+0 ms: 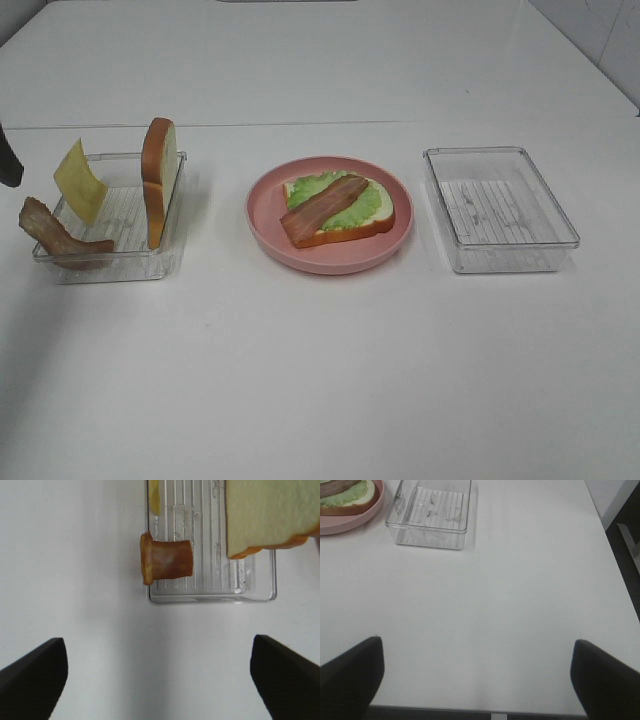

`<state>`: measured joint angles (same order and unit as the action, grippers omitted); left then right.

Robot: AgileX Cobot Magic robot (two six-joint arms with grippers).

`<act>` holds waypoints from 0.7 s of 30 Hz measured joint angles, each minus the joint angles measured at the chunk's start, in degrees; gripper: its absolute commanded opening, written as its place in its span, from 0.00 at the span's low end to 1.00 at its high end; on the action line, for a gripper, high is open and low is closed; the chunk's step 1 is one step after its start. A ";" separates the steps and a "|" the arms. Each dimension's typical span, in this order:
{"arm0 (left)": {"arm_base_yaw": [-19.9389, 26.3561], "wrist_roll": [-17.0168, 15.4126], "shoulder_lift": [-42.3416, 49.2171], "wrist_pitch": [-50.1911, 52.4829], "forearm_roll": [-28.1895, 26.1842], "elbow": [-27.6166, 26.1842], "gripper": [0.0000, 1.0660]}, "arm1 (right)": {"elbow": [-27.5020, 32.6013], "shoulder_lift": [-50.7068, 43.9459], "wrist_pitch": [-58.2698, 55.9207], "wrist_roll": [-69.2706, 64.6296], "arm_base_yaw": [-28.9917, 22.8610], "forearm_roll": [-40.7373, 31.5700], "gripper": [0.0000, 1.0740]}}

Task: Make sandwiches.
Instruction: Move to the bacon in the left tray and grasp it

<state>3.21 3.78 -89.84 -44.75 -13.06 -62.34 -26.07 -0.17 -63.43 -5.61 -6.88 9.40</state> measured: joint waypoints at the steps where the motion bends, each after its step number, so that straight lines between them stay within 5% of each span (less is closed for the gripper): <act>1: 0.00 0.00 -1.15 0.00 0.00 -0.52 0.85 | 0.00 0.00 0.00 0.00 0.00 0.00 0.92; 21: 0.00 0.00 -17.93 6.25 -0.46 -6.93 0.85 | 0.00 0.00 0.00 0.00 0.00 0.00 0.92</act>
<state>3.21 3.78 -107.77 -38.50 -13.52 -69.27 -26.07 -0.17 -63.43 -5.61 -6.88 9.40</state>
